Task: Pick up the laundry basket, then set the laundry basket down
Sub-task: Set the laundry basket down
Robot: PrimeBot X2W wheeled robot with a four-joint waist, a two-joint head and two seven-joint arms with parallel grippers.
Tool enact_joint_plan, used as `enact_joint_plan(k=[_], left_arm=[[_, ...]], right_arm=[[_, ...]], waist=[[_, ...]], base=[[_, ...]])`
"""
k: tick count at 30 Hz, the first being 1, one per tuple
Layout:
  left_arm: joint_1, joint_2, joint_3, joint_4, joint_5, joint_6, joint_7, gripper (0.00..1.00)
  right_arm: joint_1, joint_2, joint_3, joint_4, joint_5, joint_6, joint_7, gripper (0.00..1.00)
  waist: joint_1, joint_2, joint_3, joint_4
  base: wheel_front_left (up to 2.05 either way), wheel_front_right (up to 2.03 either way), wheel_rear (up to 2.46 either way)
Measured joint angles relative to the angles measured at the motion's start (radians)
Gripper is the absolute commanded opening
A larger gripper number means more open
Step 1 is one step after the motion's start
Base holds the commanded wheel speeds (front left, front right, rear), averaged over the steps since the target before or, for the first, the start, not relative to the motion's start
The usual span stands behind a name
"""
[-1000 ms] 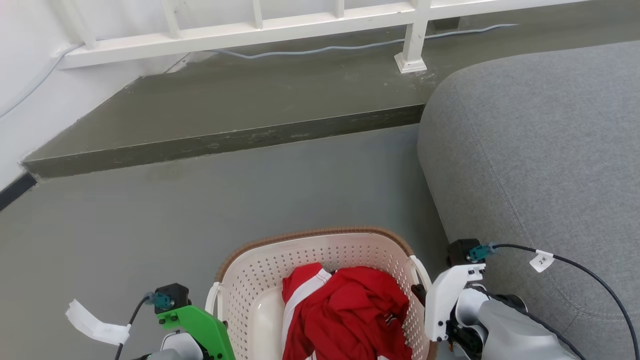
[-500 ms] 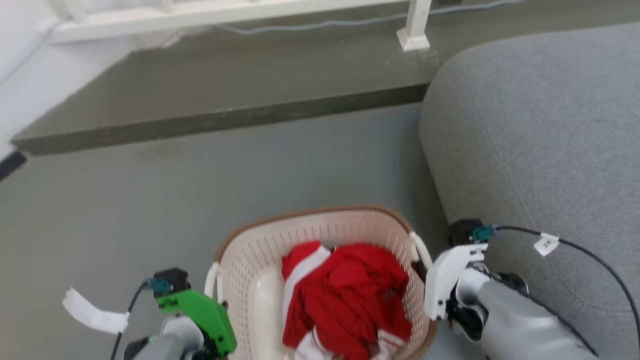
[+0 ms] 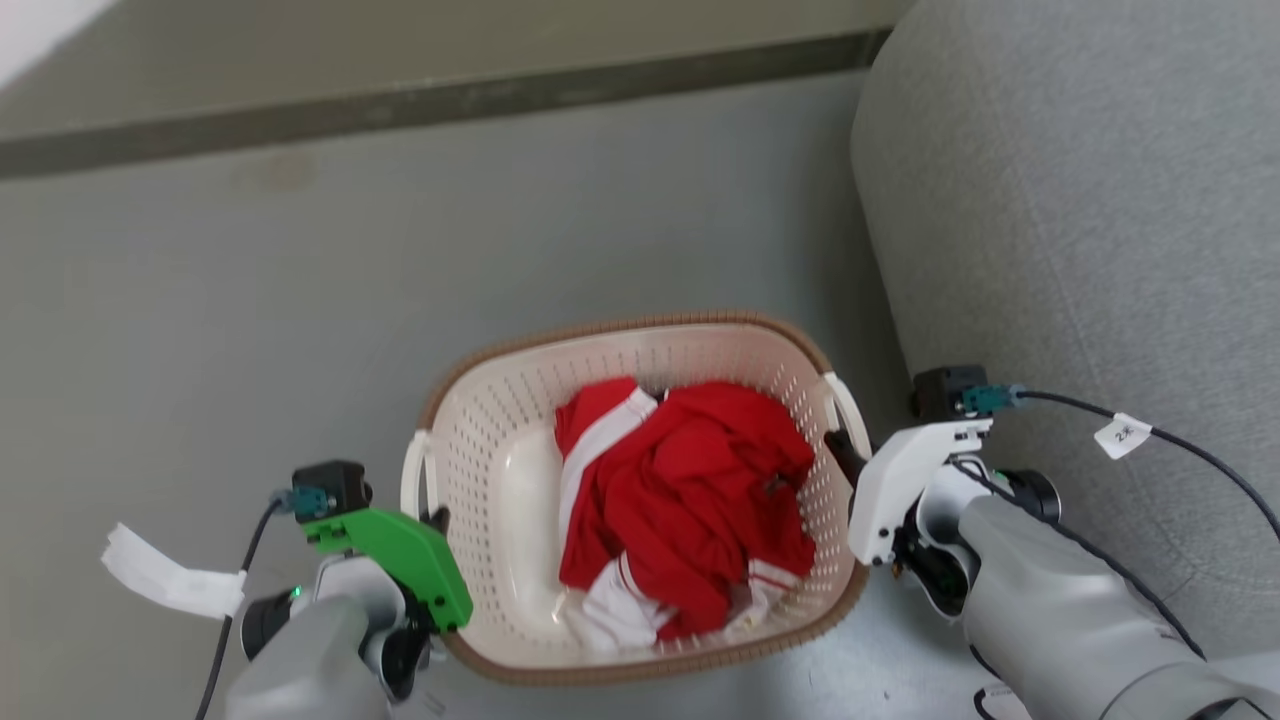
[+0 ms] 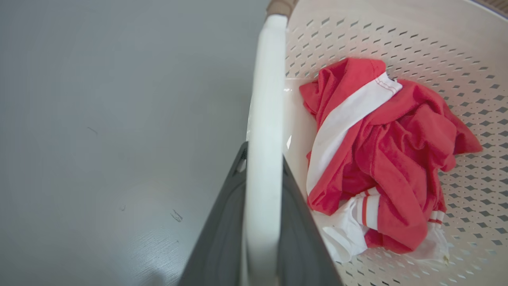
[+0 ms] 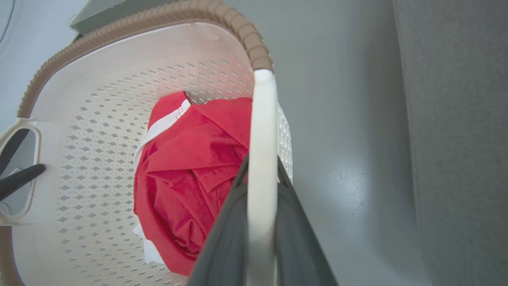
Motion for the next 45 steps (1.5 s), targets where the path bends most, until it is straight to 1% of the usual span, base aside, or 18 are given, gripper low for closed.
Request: enact_joint_plan(k=[10, 21, 25, 33, 45], left_arm=[[-0.092, 0.003, -0.005, -0.007, 0.02, 0.004, -0.06, 0.0], [-0.19, 0.006, -0.016, -0.012, 0.035, 0.004, -0.094, 0.0], [-0.204, 0.006, -0.02, -0.009, 0.036, 0.002, -0.106, 0.0], [-0.216, 0.006, -0.028, -0.001, 0.036, -0.002, -0.122, 0.0], [-0.268, 0.007, -0.037, -0.008, 0.064, -0.003, -0.15, 0.0]], right_arm=[[-0.081, -0.002, -0.019, 0.0, 0.011, 0.0, -0.049, 0.0], [-0.173, -0.01, -0.024, 0.0, 0.012, 0.0, -0.097, 0.0], [-0.182, -0.011, -0.024, 0.002, 0.012, 0.0, -0.115, 0.0], [-0.185, -0.01, -0.021, 0.003, 0.011, 0.0, -0.136, 0.0], [-0.234, -0.02, -0.021, 0.007, -0.004, 0.0, -0.155, 0.0]], waist=[[0.0001, 0.0, 0.141, 0.006], [0.0002, 0.0, 0.299, 0.014], [0.0002, 0.0, 0.35, 0.018], [0.0001, 0.0, 0.418, 0.025], [0.0001, 0.0, 0.497, 0.025]], base=[[0.0, 0.0, 0.0], [0.0, 0.0, 0.0], [0.0, 0.0, 0.0], [0.0, 0.0, 0.0], [0.0, 0.0, 0.0]])
